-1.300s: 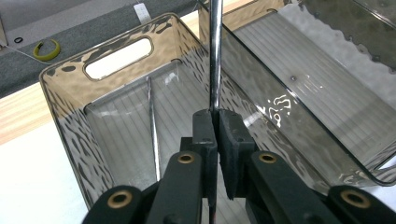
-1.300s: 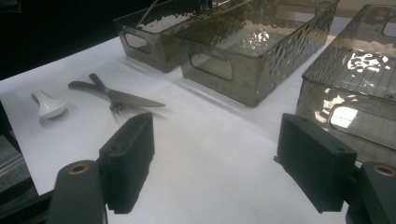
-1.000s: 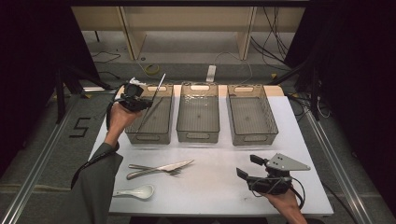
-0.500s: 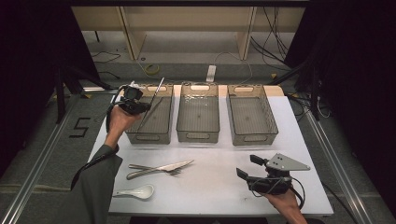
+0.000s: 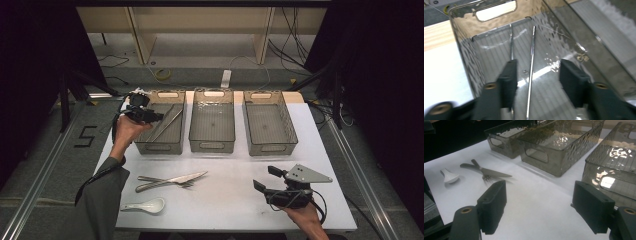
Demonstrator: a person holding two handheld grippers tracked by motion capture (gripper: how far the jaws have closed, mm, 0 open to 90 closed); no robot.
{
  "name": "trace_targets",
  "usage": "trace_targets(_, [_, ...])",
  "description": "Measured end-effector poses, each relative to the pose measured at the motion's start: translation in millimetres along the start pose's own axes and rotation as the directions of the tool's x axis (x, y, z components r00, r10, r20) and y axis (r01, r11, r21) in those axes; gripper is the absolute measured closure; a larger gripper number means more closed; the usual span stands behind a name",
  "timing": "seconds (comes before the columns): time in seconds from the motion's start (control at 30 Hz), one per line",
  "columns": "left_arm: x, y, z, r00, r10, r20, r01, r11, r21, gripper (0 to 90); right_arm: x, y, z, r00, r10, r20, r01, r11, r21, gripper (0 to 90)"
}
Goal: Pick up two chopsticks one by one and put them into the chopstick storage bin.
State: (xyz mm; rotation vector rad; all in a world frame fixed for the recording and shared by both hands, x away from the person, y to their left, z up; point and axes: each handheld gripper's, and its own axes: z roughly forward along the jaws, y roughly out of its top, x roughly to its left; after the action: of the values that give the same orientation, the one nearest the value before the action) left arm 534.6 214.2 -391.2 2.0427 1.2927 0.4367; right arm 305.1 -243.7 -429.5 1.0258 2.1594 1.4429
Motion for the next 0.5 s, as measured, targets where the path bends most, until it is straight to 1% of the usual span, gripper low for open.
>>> trace_targets(0.03, [-0.7, -0.3, -2.1, 1.0000, -0.007, 0.005, 0.007, 0.9999, -0.010, 38.6, 0.1, 0.0, 0.0, 1.0000, -0.001, -0.001, 0.001, 1.000, 0.000, 28.3])
trace_targets(0.07, [-1.3, -1.4, -4.8, 0.9995, -0.022, 0.022, 0.023, 0.9995, -0.022, 35.6, 0.1, 0.0, -0.1, 1.0000, -0.002, 0.000, 0.002, 1.000, 0.000, 28.3])
trace_targets(0.13, [-2.8, -3.8, -8.5, 0.9984, -0.032, 0.046, 0.033, 0.9991, -0.027, 31.6, 0.1, 0.0, 0.1, 1.0000, -0.001, -0.001, 0.001, 1.000, 0.000, 28.3])
trace_targets(0.23, [-9.5, -10.5, -14.8, 0.9978, -0.014, 0.064, 0.016, 0.9995, -0.027, 26.3, 0.1, 0.0, -0.1, 1.0000, -0.002, 0.000, 0.002, 1.000, -0.001, 28.3])
trace_targets(0.33, [-17.1, -20.1, -22.9, 0.9955, -0.002, 0.095, 0.006, 0.9993, -0.038, 23.3, 0.1, 0.0, -0.3, 1.0000, -0.002, 0.000, 0.002, 1.000, -0.001, 28.3])
trace_targets(0.37, [-19.7, -21.5, -24.1, 0.9949, 0.014, 0.100, -0.012, 0.9997, -0.020, 23.3, 0.1, 0.0, -0.2, 1.0000, -0.002, 0.000, 0.002, 1.000, 0.000, 28.3])
trace_targets(0.4, [-22.6, -21.6, -25.8, 0.9956, 0.036, 0.086, -0.037, 0.9993, 0.002, 22.8, 0.2, 0.2, 0.0, 1.0000, -0.001, 0.000, 0.001, 1.000, 0.000, 28.3])
trace_targets(0.43, [-25.3, -21.9, -29.3, 0.9955, 0.052, 0.079, -0.052, 0.9986, 0.001, 21.9, 0.4, 0.4, 0.2, 1.0000, -0.003, 0.000, 0.003, 1.000, -0.002, 28.3])
trace_targets(0.47, [-28.2, -22.6, -32.9, 0.9947, 0.051, 0.090, -0.051, 0.9987, -0.008, 21.9, 0.8, 0.4, 0.2, 1.0000, -0.006, -0.001, 0.006, 1.000, 0.000, 28.3])
trace_targets(0.5, [-31.3, -23.2, -35.4, 0.9929, 0.059, 0.104, -0.059, 0.9983, -0.007, 21.9, 1.3, 0.5, -0.3, 1.0000, -0.008, 0.000, 0.008, 1.000, 0.000, 28.3])
